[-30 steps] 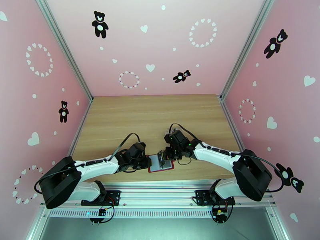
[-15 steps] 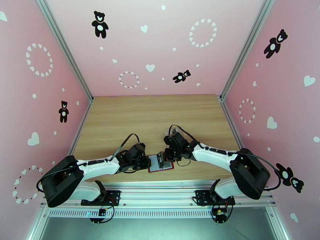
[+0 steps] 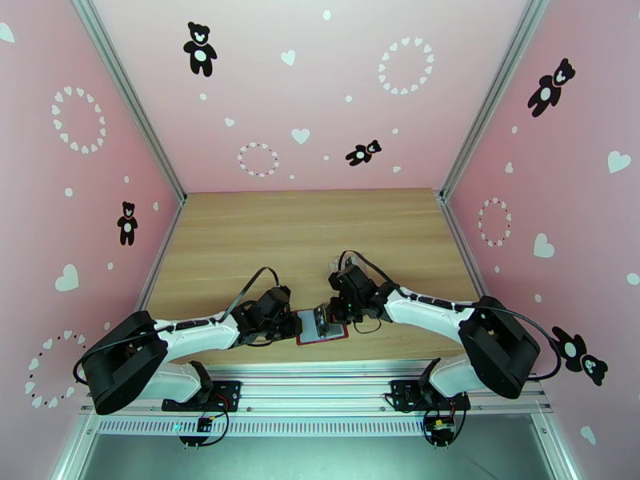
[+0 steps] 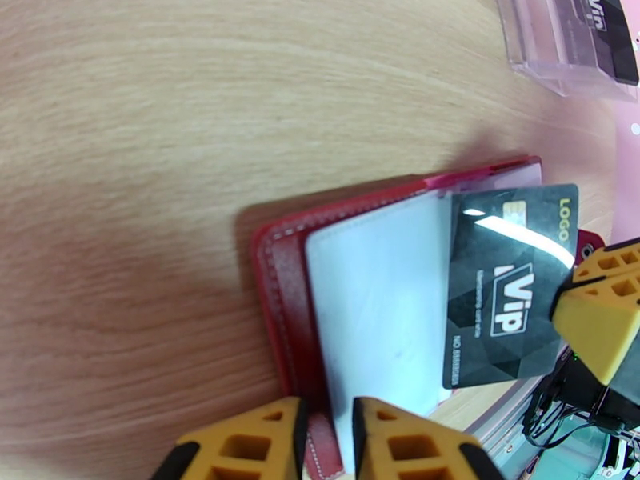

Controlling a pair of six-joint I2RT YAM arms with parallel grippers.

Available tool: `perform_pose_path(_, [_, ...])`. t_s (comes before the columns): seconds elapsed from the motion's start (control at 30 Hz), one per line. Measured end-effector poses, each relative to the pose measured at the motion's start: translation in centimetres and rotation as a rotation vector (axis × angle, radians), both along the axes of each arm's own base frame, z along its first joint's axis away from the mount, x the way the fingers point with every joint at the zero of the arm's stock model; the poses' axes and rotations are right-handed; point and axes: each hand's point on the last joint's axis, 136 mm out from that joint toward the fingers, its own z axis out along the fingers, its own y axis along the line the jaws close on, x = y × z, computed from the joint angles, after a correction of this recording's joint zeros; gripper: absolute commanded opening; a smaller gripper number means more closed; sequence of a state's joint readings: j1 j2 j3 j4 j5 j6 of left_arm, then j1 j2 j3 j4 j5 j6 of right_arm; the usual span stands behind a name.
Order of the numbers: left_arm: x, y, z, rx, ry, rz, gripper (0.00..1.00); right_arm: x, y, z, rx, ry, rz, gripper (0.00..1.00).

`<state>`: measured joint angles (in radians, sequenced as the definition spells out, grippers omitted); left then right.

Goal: Put the credit cards into the card holder

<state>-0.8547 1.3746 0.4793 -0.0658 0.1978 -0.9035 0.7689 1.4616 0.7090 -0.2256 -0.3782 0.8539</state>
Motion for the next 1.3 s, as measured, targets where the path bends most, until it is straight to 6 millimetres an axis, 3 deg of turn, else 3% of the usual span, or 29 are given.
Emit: perform_pose_path(1.3, [0.2,-0.2,-0.1,-0.01,-0.008,0.0,0.23,-0.4,0.8,-1.3,-0.028,0.013,0.014,0.03])
